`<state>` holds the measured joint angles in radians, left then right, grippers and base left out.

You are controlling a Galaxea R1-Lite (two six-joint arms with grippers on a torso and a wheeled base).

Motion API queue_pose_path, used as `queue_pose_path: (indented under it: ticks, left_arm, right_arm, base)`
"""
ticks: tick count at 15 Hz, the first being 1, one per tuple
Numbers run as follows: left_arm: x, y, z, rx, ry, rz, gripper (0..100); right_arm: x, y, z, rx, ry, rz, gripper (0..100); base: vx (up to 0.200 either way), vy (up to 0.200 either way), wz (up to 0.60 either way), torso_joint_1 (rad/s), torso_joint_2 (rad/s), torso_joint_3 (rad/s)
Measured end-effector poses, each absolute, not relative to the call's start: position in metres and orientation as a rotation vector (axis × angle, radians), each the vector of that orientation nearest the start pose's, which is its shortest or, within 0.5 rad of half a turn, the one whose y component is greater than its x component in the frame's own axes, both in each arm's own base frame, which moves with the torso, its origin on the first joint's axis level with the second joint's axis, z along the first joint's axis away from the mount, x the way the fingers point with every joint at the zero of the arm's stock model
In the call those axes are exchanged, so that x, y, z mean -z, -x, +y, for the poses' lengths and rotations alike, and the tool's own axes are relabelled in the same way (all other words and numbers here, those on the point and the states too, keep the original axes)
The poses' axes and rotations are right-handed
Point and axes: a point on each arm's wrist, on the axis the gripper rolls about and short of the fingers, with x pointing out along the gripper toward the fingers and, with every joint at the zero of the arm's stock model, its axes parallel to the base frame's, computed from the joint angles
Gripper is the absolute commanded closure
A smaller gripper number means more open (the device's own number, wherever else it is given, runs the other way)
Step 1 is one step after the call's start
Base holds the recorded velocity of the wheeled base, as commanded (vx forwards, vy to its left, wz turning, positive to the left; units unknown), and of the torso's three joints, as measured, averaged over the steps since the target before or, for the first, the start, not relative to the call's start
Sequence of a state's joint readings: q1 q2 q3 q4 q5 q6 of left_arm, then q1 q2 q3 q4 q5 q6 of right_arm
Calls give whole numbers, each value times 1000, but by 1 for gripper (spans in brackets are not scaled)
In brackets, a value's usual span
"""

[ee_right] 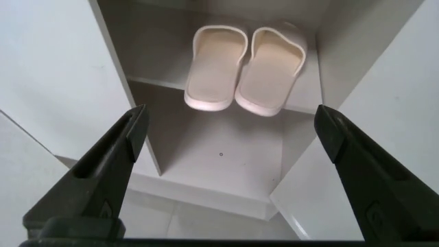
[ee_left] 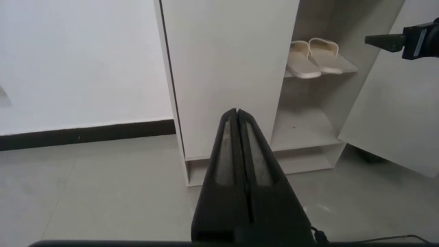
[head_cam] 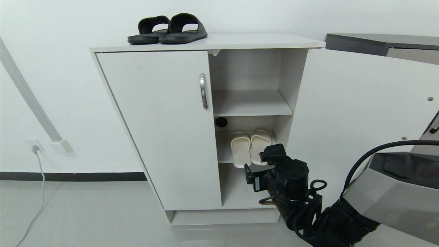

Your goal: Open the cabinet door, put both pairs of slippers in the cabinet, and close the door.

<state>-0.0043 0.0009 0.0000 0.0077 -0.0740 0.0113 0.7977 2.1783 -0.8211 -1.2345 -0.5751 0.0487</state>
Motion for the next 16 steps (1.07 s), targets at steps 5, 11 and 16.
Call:
queue_pose_path:
  ticks: [5,11,16]
  left_arm:
    - [-75,23,-1,73,-8,8,100]
    - [-75,23,-1,74,-7,9,100]
    - [-75,23,-1,73,-7,8,100]
  right_arm:
    - [-77,-275,263,-217,24,92,0]
    - [-74,-276,262,-215,29,95,0]
    - [-73,-276,262,-214,38,92,0]
  base:
    - [0,80,0,1,1,2]
    - [0,200,0,5,-1,4]
    - [0,200,0,1,4,3]
